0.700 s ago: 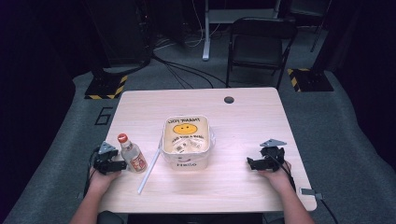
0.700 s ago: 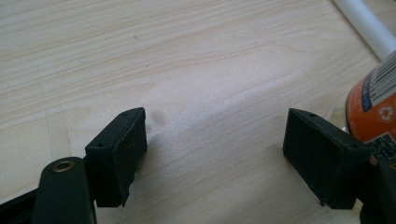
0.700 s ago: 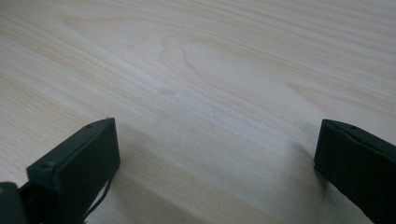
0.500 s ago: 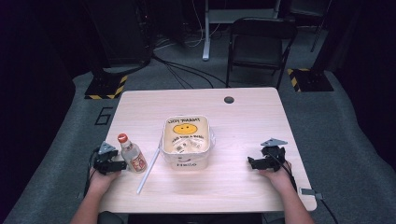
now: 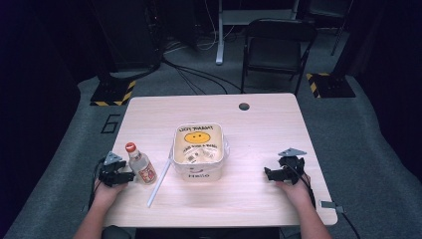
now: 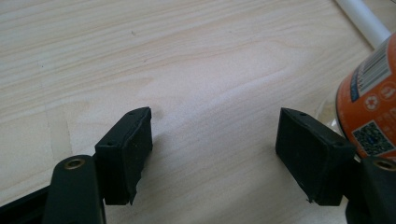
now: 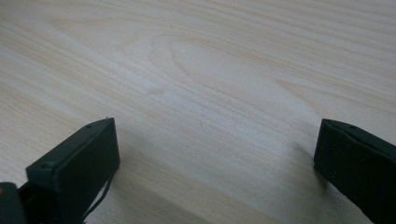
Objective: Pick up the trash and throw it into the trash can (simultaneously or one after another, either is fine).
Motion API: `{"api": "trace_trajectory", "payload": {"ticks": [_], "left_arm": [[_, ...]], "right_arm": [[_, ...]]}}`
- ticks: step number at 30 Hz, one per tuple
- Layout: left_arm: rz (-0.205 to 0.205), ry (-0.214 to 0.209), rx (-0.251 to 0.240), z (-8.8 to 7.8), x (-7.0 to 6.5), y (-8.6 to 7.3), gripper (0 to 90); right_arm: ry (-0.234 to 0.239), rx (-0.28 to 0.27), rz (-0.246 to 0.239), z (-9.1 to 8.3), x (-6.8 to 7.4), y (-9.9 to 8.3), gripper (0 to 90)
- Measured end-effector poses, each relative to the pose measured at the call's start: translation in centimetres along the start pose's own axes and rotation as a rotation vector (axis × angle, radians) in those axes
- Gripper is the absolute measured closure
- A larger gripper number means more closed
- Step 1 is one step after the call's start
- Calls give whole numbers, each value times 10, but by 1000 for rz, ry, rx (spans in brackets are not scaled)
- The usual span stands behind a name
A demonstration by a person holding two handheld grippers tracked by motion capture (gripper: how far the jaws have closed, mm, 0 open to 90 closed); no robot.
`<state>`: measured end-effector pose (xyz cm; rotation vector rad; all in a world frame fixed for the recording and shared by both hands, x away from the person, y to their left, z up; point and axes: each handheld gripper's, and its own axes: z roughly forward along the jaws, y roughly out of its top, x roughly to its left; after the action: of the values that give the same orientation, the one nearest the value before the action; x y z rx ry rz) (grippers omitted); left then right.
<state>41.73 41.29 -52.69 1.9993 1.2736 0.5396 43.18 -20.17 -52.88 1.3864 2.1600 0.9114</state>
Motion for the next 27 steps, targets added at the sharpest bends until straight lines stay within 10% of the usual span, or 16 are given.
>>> {"api": "trace_trajectory", "payload": {"ticks": [27], "left_arm": [[-25,-46,37,-40,0,18,405]], "right_arm": [[-2,-1,3,0,0,0,0]]}}
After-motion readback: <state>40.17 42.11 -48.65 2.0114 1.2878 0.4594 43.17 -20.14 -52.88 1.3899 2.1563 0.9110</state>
